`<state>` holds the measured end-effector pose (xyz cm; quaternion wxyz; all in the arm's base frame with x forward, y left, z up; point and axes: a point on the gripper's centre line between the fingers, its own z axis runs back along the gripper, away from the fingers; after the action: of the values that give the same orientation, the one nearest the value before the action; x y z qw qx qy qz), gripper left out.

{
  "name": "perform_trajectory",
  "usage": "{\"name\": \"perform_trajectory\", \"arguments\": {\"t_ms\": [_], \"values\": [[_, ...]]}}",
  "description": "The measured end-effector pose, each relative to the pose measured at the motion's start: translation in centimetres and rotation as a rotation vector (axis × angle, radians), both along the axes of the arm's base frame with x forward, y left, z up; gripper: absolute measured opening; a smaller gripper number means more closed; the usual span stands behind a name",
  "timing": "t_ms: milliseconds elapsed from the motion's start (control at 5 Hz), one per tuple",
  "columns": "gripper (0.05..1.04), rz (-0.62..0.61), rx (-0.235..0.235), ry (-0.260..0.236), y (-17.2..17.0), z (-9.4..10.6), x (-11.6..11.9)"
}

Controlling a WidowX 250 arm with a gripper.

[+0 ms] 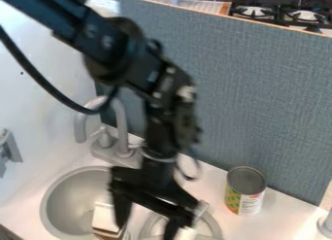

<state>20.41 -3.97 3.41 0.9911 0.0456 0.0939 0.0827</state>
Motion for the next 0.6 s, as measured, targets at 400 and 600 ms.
{"name": "perform_trajectory", "arguments": {"t_ms": [400, 600], "values": [[1.001, 0.107, 0.059, 0.006, 4.5, -0.9, -0.7], [1.001, 0.103, 0.083, -0.009, 5.5, -1.2, -0.8]]}}
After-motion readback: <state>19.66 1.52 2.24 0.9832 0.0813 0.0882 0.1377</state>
